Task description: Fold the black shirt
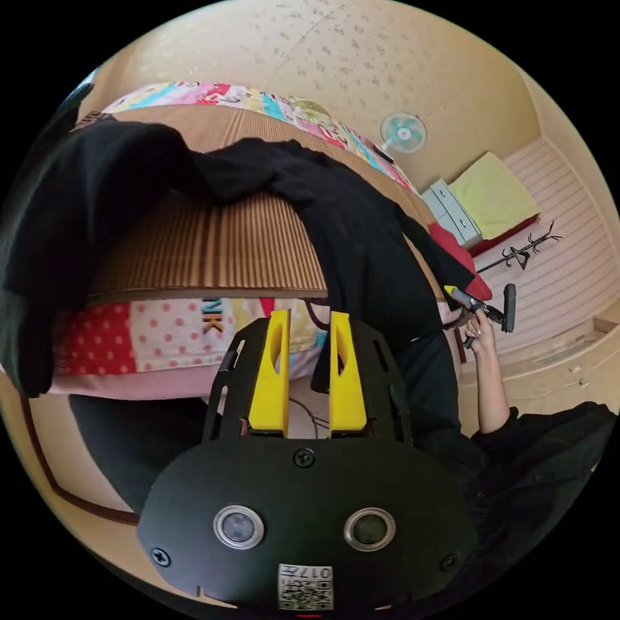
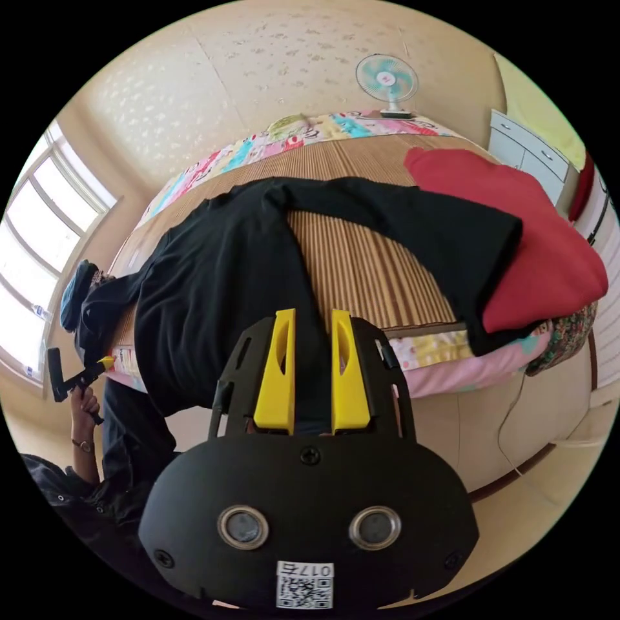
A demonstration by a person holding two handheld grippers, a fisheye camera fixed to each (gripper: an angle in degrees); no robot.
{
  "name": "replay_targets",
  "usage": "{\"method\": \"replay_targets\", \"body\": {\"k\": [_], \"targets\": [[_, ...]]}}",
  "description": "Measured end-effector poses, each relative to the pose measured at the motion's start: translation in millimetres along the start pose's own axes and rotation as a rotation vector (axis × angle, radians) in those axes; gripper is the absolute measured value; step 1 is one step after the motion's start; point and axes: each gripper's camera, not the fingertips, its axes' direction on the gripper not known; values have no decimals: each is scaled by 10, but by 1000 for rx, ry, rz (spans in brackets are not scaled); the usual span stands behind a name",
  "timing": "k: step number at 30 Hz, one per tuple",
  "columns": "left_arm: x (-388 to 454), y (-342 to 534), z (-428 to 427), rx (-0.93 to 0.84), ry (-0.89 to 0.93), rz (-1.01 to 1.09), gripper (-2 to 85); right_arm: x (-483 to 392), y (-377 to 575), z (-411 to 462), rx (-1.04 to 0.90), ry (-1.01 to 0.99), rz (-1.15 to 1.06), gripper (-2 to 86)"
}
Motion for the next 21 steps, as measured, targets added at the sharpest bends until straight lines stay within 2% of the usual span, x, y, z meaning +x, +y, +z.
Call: {"method": "replay_targets", "body": {"k": [5,7,10,12,13,16,19,21], "targets": [[139,-92,594,-228,-24,76,62,-118,94,114,-50,-23,-17,91],[65,-94,494,-235,-9,100,39,-80,102,88,-54,-23,-31,93],[-183,10,-20,-163,114,102,29,-15,132,65,-87,-19,-78,97],[-380,166,-486,-151,331,201,23,-62,212,144,-151,-33,-154,99],[-455,213,-596,-148,361,205,22,-95,245,169,-162,-22,-171,100],[-804,451,-938,-161,213,148,15,-413,486,175,-177,64,-319,95],[-897,599,-700,-331,64,83,6,-675,702,246,-262,99,-372,69],[-810,749,-350,-516,-148,80,-5,-856,906,265,-298,195,-414,47]]}}
